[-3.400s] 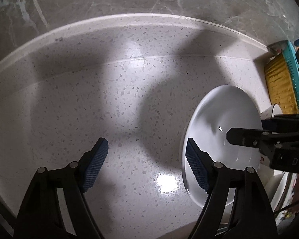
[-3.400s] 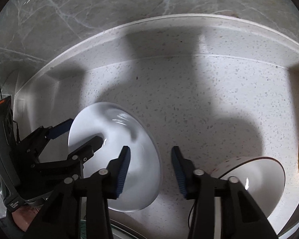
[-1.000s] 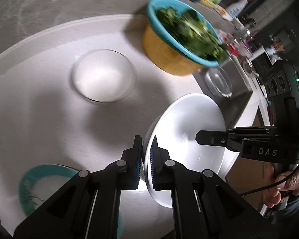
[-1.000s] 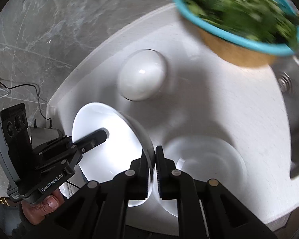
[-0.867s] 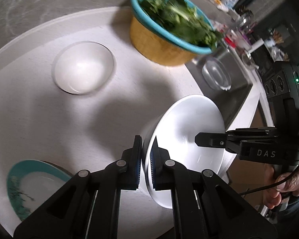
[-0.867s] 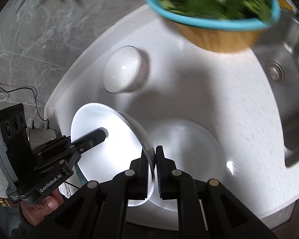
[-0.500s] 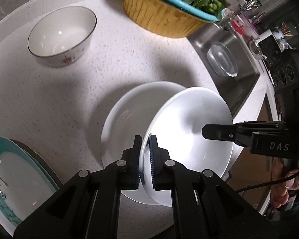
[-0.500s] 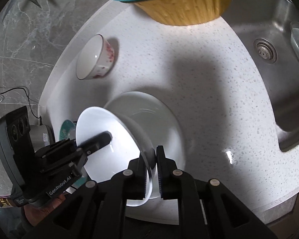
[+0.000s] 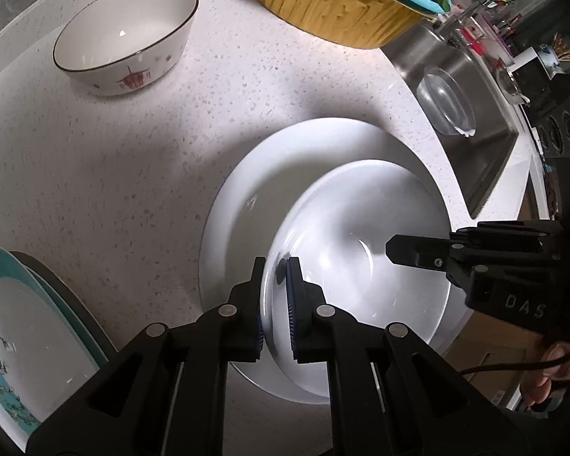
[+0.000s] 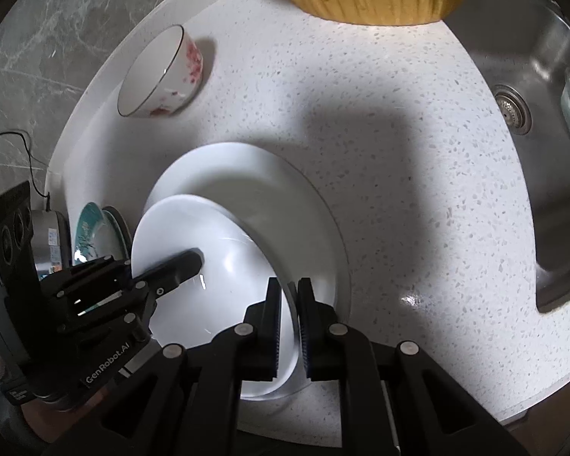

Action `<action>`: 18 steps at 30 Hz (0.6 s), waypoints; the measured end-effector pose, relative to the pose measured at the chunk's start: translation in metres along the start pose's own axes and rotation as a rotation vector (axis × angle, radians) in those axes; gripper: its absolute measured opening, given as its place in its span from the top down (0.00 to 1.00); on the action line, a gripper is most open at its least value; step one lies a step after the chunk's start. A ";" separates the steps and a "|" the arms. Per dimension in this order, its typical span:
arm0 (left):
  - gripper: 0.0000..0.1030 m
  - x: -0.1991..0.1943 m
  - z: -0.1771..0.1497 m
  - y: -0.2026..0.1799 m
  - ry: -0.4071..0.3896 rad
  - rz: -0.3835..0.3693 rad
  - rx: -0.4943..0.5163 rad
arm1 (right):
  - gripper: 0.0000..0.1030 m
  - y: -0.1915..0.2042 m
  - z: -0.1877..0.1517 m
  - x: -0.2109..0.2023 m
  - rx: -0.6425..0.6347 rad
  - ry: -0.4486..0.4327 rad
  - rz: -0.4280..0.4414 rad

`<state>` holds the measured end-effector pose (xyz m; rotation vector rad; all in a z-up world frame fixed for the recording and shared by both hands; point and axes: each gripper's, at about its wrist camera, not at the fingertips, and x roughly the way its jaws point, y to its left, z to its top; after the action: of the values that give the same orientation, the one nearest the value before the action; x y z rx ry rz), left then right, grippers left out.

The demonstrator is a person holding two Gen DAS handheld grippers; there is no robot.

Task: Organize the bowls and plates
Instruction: 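Lift the second white bowl and lower it into the first white bowl, then open both tools and raise them off the nested bowls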

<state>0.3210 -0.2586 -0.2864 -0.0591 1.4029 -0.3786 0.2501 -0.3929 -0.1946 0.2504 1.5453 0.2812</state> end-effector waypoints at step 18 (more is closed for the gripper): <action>0.42 -0.016 0.010 -0.012 -0.046 -0.078 0.042 | 0.56 0.011 0.006 -0.019 0.011 -0.066 -0.019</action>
<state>0.3257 -0.2668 -0.2664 -0.0877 1.3497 -0.4684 0.2559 -0.3885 -0.1724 0.2516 1.4832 0.2469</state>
